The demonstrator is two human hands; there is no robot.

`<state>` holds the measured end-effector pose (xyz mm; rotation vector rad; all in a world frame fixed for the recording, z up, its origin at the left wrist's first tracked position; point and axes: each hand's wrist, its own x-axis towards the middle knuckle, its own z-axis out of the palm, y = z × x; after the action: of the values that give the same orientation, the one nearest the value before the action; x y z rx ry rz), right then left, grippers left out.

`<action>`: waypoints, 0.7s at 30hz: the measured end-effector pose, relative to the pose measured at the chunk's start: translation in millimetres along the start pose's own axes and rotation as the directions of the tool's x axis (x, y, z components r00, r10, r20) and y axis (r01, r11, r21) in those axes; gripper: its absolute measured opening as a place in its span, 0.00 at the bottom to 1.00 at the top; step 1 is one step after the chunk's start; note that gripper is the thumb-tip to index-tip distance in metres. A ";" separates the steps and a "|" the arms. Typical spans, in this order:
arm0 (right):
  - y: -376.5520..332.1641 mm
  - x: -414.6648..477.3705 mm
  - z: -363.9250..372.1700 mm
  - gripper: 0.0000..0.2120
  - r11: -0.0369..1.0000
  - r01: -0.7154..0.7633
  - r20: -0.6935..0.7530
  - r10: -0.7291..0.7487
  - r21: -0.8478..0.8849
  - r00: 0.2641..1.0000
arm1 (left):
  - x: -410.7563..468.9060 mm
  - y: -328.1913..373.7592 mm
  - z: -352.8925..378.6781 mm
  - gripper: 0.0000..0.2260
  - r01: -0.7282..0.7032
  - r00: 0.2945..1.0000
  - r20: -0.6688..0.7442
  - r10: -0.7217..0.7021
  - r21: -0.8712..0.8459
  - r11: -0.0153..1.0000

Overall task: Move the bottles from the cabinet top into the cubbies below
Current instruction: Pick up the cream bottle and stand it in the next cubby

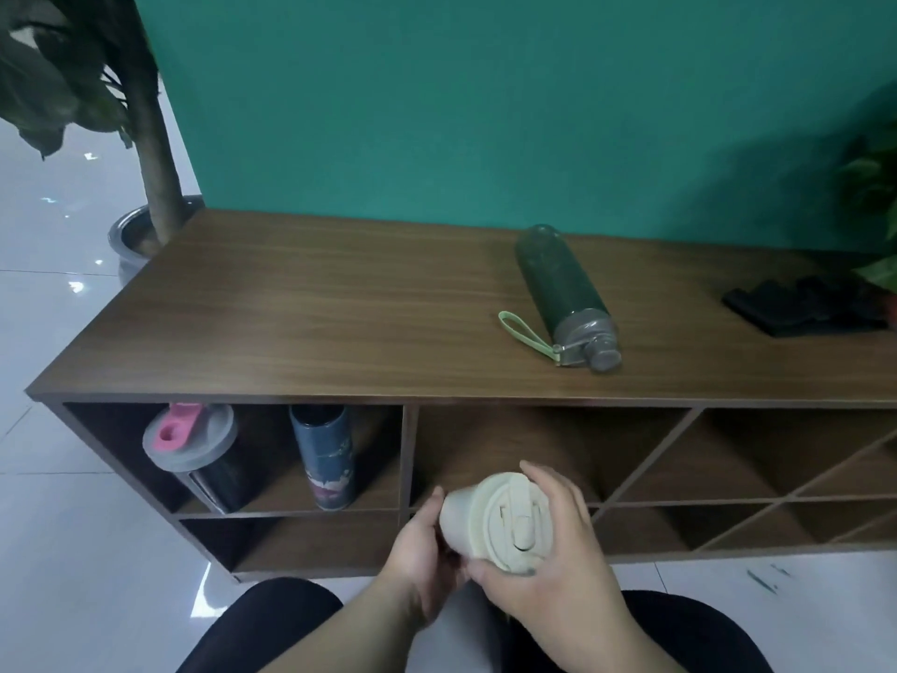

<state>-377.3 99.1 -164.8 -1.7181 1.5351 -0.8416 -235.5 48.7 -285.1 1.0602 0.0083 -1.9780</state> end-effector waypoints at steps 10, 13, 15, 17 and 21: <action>21.1 56.0 19.5 0.50 0.983 -0.181 -0.032 0.182 0.029 0.983 | 40.1 -0.1 5.1 0.25 0.040 0.999 -0.034 -0.041 -0.019 0.999; 24.0 77.0 19.9 0.48 0.976 -0.216 -0.041 0.217 0.033 0.975 | 47.1 1.8 6.4 0.25 0.025 0.999 -0.043 -0.024 0.022 0.999; 26.7 88.3 22.2 0.42 0.972 -0.234 -0.033 0.235 0.021 0.971 | 53.7 4.2 4.4 0.27 0.053 0.997 -0.060 -0.054 -0.003 0.999; 28.0 97.5 25.7 0.31 0.970 -0.242 -0.019 0.242 0.008 0.970 | 60.3 5.4 1.0 0.29 0.069 0.996 -0.060 -0.071 -0.038 0.997; 31.6 112.5 34.3 0.28 0.972 -0.233 -0.031 0.232 -0.020 0.972 | 63.1 7.8 3.2 0.28 0.036 0.999 -0.031 -0.038 -0.074 0.997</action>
<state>-355.7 -13.1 -207.1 -1.5108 1.7318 -0.7324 -248.8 -0.7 -323.1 1.0504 0.1184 -1.9785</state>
